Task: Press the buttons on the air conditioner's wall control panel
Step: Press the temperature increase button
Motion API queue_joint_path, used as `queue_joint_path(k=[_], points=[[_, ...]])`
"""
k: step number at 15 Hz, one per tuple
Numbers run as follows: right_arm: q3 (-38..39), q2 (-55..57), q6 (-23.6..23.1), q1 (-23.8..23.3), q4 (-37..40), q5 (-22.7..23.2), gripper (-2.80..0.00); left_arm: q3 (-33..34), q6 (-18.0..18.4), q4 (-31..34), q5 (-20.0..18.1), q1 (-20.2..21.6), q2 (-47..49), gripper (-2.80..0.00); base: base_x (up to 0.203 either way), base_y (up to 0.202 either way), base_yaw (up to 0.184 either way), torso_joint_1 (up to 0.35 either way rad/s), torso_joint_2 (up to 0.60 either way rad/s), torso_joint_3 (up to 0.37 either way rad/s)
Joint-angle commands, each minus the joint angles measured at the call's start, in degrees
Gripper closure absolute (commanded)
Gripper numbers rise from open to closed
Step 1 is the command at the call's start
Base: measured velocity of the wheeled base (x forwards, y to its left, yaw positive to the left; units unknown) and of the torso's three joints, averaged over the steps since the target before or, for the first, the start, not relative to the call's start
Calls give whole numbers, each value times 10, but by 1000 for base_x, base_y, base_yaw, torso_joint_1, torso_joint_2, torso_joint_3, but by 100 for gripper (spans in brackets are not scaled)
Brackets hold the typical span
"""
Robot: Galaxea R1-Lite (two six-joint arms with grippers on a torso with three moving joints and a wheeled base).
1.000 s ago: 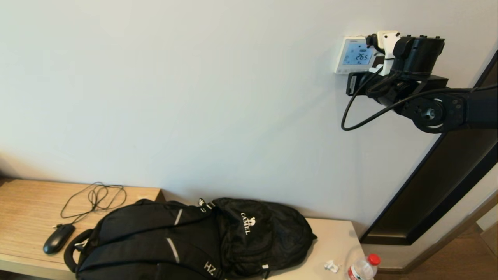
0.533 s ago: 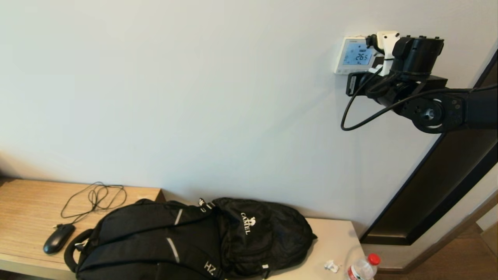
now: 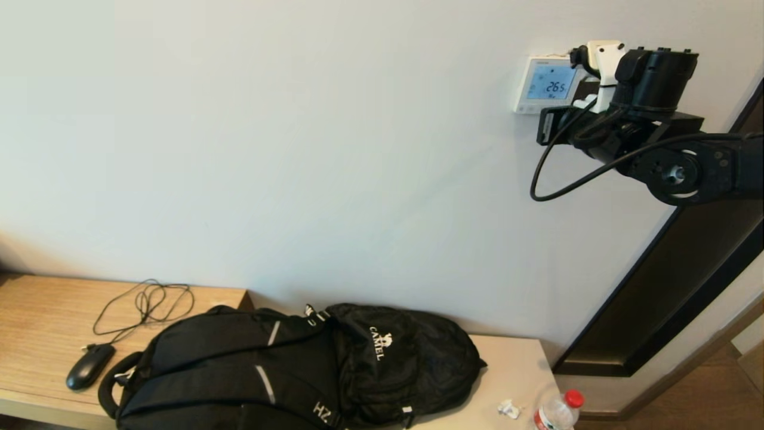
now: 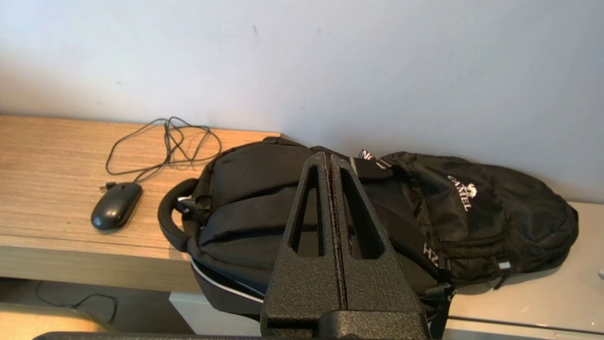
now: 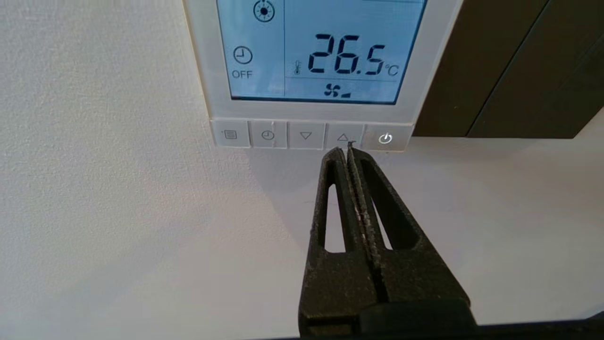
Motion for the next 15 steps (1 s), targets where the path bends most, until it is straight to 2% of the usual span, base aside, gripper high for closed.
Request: queue_joint_path(k=[1,15], points=[[0,-1,-1,-3,-1,-1,0,0,0,0,0,0,-1,0,0,0,0,0,0,0],[-32,38,0,-4,0,-1,0,-2,0,1,0,1,-1,0,0,0,0,0,0,0]])
